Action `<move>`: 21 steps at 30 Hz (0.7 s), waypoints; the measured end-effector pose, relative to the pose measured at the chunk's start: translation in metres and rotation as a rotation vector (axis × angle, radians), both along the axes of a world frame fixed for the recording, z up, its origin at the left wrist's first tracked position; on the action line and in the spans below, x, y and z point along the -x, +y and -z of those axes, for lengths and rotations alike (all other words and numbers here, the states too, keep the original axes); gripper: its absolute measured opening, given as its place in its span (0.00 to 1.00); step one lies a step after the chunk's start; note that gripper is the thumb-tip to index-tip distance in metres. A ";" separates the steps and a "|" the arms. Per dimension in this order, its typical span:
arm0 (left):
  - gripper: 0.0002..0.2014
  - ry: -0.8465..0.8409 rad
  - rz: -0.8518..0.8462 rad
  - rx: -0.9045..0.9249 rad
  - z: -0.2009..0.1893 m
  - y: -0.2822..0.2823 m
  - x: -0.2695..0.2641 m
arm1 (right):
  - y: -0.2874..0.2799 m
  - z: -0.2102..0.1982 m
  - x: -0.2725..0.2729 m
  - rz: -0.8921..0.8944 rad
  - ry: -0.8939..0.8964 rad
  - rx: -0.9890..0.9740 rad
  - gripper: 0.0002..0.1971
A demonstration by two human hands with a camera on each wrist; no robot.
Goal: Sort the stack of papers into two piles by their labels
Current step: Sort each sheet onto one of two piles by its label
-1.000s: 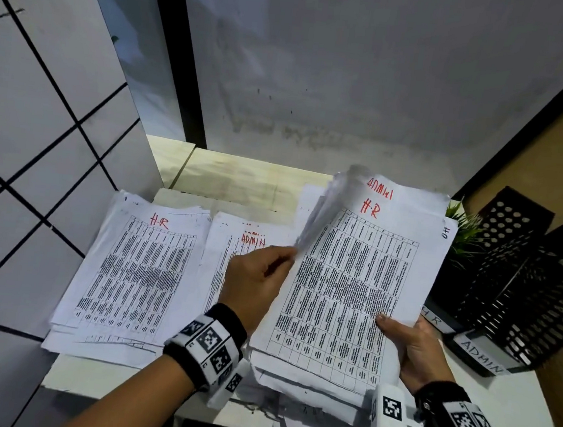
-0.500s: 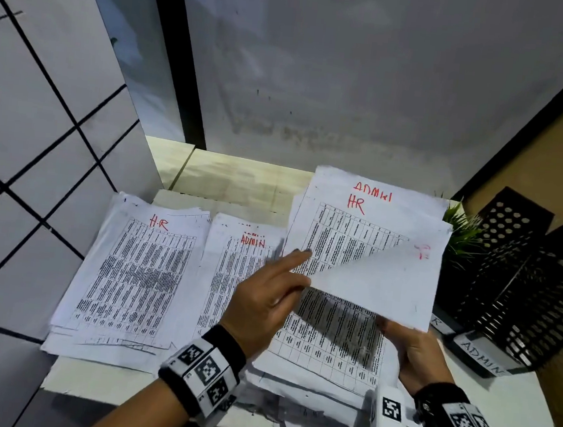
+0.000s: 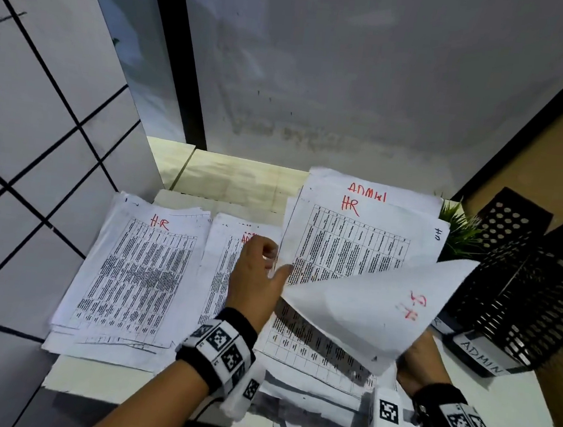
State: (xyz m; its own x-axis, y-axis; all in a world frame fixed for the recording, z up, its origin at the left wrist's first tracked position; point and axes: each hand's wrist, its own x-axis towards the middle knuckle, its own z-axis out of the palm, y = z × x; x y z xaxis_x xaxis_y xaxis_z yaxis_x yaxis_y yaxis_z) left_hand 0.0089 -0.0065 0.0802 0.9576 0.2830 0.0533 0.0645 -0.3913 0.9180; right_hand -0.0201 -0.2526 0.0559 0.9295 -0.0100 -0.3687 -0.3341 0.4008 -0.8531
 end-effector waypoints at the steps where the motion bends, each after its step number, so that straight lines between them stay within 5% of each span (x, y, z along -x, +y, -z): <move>1: 0.16 0.040 -0.018 0.067 0.000 0.002 -0.004 | 0.001 0.002 -0.002 0.019 0.018 0.036 0.20; 4: 0.15 0.075 -0.034 0.166 0.003 0.005 -0.010 | 0.004 0.000 -0.003 0.015 0.082 0.040 0.30; 7: 0.14 0.069 -0.035 0.233 0.007 0.004 -0.009 | 0.002 0.001 -0.003 0.017 0.104 0.025 0.27; 13: 0.11 -0.147 0.109 -0.125 0.007 0.005 0.008 | 0.003 0.001 -0.003 0.031 0.116 0.036 0.27; 21: 0.10 -0.408 0.099 -0.172 0.022 0.010 0.014 | 0.002 0.003 -0.004 0.027 0.147 0.032 0.24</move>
